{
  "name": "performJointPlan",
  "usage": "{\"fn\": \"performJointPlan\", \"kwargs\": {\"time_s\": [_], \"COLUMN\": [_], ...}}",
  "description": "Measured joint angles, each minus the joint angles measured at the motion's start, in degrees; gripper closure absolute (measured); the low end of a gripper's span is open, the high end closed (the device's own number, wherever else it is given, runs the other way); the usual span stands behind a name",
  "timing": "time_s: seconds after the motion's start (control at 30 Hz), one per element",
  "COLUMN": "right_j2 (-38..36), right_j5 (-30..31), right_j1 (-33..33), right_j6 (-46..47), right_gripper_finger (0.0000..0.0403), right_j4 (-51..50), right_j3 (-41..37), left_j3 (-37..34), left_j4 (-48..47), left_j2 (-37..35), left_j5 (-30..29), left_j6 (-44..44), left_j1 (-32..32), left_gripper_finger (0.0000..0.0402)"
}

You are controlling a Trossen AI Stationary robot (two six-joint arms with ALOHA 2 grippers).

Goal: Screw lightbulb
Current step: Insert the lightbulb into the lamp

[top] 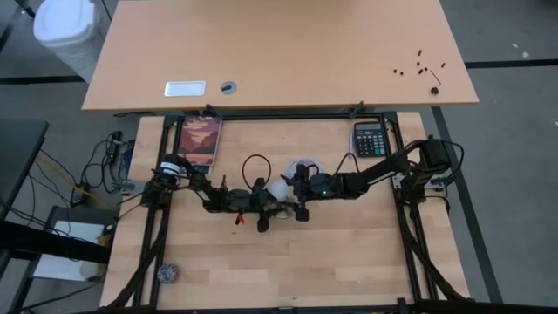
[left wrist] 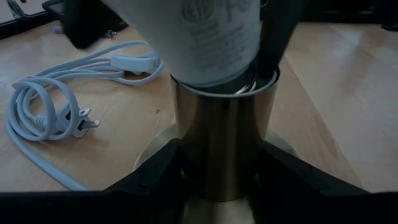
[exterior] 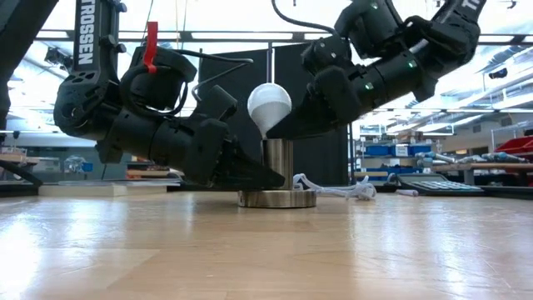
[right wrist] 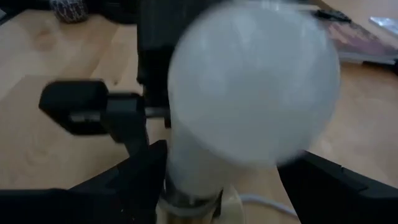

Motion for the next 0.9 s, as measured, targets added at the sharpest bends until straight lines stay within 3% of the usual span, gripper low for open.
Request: {"fn": "performJointPlan", "kwargs": {"time_s": [0.13, 0.57, 0.77, 0.9], "right_j2": [0.00, -0.91, -5.66, -6.64], "right_j5": [2.58, 2.56, 2.82, 2.26], "right_j1": [1.59, 1.66, 1.89, 1.31], "right_j6": [-2.10, -2.23, 0.70, 1.54], "right_gripper_finger": [0.0096, 0.0096, 0.0096, 0.0096], "right_j4": [2.05, -1.05, -23.68, -43.36], "right_j3": [-0.76, -0.54, 5.16, 14.98], "left_j3": [0.00, 0.00, 0.00, 0.00], "left_j4": [-0.08, -0.09, -0.07, -0.21], "left_j2": [-0.02, -0.02, -0.02, -0.02], "left_j5": [0.01, 0.00, 0.02, 0.02], "left_j6": [0.18, 0.20, 0.18, 0.21], "left_j1": [-0.02, 0.00, 0.00, 0.00], "left_gripper_finger": [0.0208, 0.0208, 0.0208, 0.0208]}}
